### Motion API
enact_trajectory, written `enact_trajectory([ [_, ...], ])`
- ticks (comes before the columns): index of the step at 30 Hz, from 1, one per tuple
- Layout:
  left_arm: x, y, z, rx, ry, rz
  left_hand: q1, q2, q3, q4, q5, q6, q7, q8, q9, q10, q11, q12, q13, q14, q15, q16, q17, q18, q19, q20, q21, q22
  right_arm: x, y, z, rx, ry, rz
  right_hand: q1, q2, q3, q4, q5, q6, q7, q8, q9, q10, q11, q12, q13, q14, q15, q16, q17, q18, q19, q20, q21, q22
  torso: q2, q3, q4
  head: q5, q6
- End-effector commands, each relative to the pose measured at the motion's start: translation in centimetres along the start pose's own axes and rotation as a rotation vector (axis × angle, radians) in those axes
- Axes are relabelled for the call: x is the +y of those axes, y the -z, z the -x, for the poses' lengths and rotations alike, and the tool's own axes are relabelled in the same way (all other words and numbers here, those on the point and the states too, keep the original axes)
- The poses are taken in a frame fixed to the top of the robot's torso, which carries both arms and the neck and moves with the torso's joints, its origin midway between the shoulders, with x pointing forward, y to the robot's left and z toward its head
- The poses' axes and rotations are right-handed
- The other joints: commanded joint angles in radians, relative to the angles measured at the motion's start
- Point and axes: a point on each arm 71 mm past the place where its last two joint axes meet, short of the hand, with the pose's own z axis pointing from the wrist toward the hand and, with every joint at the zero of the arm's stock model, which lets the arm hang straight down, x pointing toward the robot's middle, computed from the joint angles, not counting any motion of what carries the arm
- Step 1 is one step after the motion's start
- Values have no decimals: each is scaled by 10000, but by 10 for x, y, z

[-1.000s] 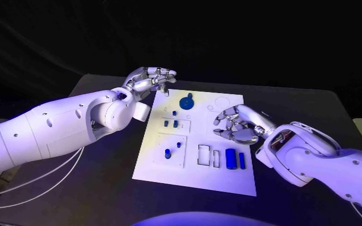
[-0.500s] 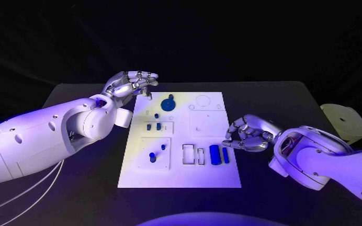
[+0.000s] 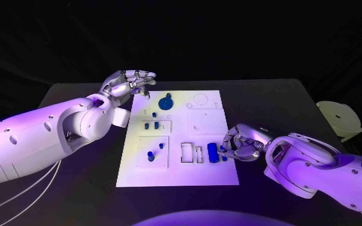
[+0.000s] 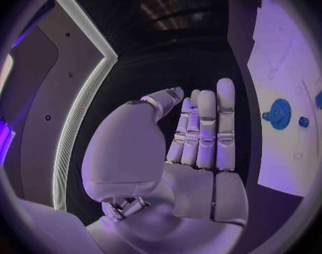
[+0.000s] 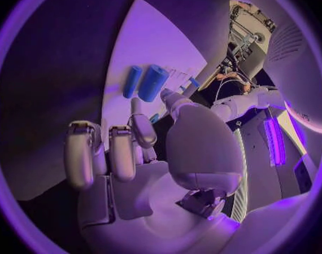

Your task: Assemble the parts on the task board

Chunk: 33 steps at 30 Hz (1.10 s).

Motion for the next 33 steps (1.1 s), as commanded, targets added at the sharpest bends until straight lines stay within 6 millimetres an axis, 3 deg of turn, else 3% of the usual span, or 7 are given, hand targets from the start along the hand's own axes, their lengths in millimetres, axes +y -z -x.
enact_trajectory([
  [1, -1, 0, -3, 204, 65, -63, -16, 63, -54, -22, -7, -15, 61, -45, 15, -26, 14, -52, 15, -46, 32, 34, 11, 136, -13, 70, -51, -12, 2, -2, -2, -156, 560, -141, -4, -7, -3, 83, -36, -20, -79, 42, 14, 28, -21, 57, 2, 531, -57, 55, -4, -173, 232, -39, 40, 1748, 10, -5, -1, 40, -57],
  [16, 3, 1, -3, 205, 96, 12, -28, 67, -58, -16, -5, -18, 60, -48, 17, -30, 15, -54, 15, -50, 33, 35, 11, 136, -16, 71, -54, -12, 12, -15, -15, -13, 592, -5, 63, -9, -70, 157, -2, -33, -82, 65, 32, 15, -25, 61, 30, 530, -61, 58, 4, -160, 202, -44, -9, 1721, 1, -24, 2, 122, -134],
  [20, 4, 1, -3, 203, 96, 22, -28, 67, -58, -16, -5, -18, 60, -48, 17, -30, 15, -54, 15, -50, 33, 35, 11, 136, -16, 71, -54, -12, 12, -18, -23, 257, 698, -134, 80, 14, -199, 350, -39, -14, -94, 121, 65, 14, -31, 89, 94, 524, -65, 54, -8, -154, 185, -48, -38, 1711, 11, -13, 3, 144, -176],
  [33, 4, 2, -2, 206, 83, 119, -39, 70, -62, -10, -4, -22, 59, -52, 18, -34, 15, -58, 16, -54, 35, 36, 11, 136, -20, 73, -57, -13, 16, -26, -41, 612, 872, -374, 221, 60, -354, 533, -114, 84, -139, 240, 124, 97, -67, 240, 305, 540, -91, 89, 101, -181, 247, -64, 57, 1785, -8, -26, -17, 179, -176],
])
